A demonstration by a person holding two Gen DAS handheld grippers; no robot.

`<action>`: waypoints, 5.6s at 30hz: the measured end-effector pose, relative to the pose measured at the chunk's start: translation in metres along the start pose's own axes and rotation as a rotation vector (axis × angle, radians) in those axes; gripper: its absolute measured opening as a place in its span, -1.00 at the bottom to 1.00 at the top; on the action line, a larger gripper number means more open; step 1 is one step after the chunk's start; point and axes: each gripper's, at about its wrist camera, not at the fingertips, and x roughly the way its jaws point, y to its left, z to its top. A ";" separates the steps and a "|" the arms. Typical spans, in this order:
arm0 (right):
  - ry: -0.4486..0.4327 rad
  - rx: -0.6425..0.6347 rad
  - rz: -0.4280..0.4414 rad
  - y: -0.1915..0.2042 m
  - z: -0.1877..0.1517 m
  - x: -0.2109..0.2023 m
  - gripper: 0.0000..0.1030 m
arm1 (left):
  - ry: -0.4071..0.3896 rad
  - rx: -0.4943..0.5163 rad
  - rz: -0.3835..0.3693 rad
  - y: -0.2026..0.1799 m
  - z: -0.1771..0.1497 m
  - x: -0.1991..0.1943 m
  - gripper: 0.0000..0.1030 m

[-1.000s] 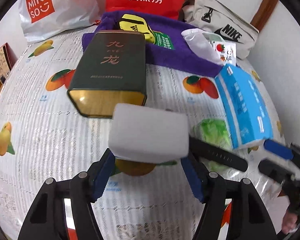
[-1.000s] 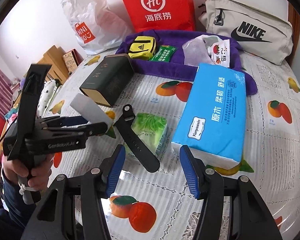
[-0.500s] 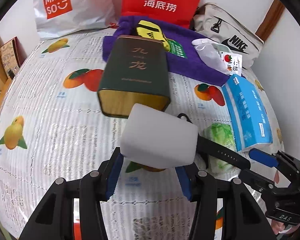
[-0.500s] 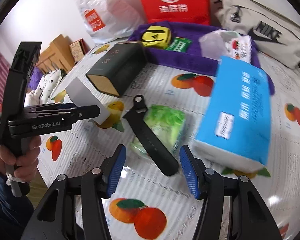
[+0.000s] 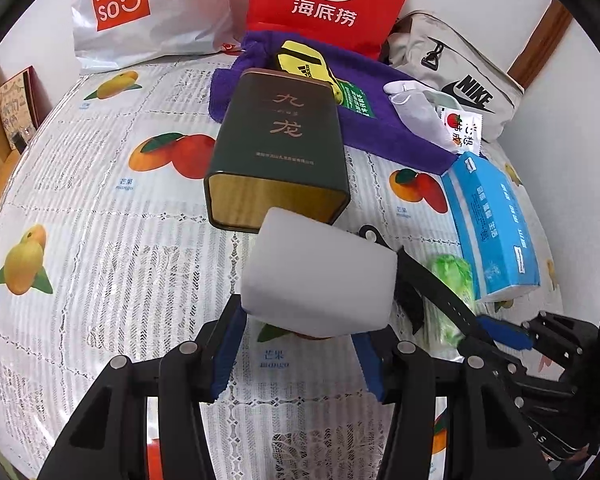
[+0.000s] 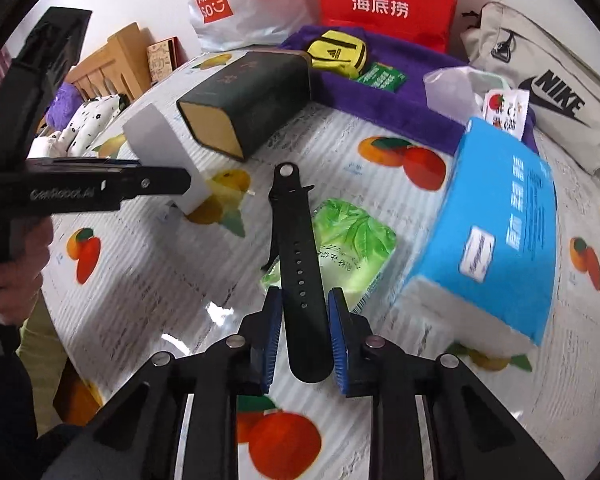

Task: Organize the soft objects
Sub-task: 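Grasp the black watch strap with the right tool, then lift the watch strap with the right tool while the left tool holds the sponge block, then carry the watch strap in the right tool while the left tool carries the sponge to the towel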

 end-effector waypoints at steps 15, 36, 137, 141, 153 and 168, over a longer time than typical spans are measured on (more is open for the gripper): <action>0.010 -0.047 0.002 0.006 -0.019 -0.009 -0.57 | 0.007 0.026 -0.012 -0.011 -0.003 -0.001 0.00; 0.023 0.023 0.021 -0.019 -0.016 -0.014 -0.32 | 0.015 0.029 -0.009 -0.011 -0.001 0.000 0.00; -0.251 0.214 -0.025 -0.133 0.144 -0.041 -0.61 | -0.139 0.090 -0.021 -0.040 0.150 -0.028 -0.03; -0.250 0.226 -0.035 -0.146 0.158 -0.031 -0.61 | -0.127 0.093 -0.013 -0.042 0.164 -0.015 -0.03; -0.190 0.221 0.021 -0.161 0.192 0.020 -0.61 | -0.084 0.091 -0.015 -0.042 0.188 0.023 -0.03; -0.096 0.183 0.037 -0.155 0.205 0.064 -0.59 | -0.033 0.100 -0.017 -0.047 0.200 0.054 -0.03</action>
